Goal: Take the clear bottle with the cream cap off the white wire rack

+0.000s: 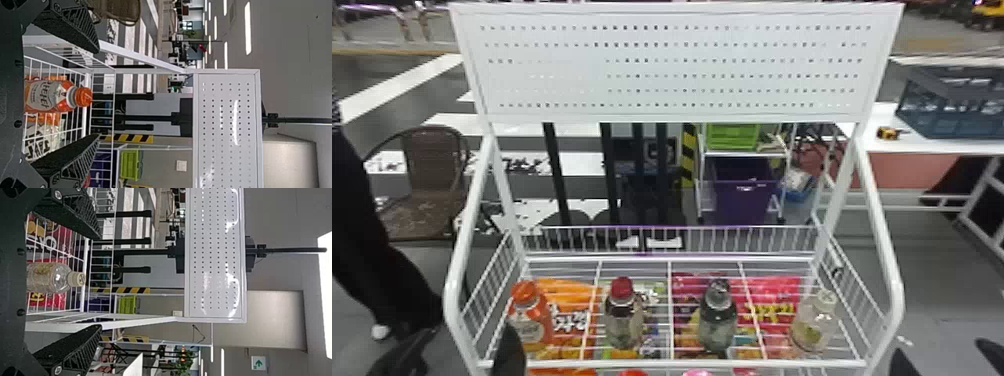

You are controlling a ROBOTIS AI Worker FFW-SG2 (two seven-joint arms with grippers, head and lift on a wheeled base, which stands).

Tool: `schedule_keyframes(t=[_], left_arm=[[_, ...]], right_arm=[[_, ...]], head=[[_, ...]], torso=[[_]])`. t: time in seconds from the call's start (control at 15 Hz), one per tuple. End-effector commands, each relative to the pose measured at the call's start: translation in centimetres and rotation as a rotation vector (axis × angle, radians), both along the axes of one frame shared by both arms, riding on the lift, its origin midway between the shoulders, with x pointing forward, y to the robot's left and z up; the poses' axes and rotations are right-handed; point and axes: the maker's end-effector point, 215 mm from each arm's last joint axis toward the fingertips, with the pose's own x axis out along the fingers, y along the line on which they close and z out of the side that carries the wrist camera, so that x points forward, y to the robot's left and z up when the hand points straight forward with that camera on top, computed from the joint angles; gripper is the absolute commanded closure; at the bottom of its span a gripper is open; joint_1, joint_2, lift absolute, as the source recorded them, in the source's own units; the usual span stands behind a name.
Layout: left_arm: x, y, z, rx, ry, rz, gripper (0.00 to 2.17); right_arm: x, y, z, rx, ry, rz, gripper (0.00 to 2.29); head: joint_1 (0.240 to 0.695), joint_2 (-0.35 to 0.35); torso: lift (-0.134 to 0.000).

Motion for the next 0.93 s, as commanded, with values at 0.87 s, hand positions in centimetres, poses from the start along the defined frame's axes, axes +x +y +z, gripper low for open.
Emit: schedule_keyframes(t=[0.87], left_arm=[[0.0, -0.5, 0.0, -0.01, -0.002, -0.01, 0.12]], right_arm=[[1.2, -0.6, -4.8, 0.003, 0.044, -0.023, 0.11]], head=[[0.499, 0.0]], torso=[[0.0]])
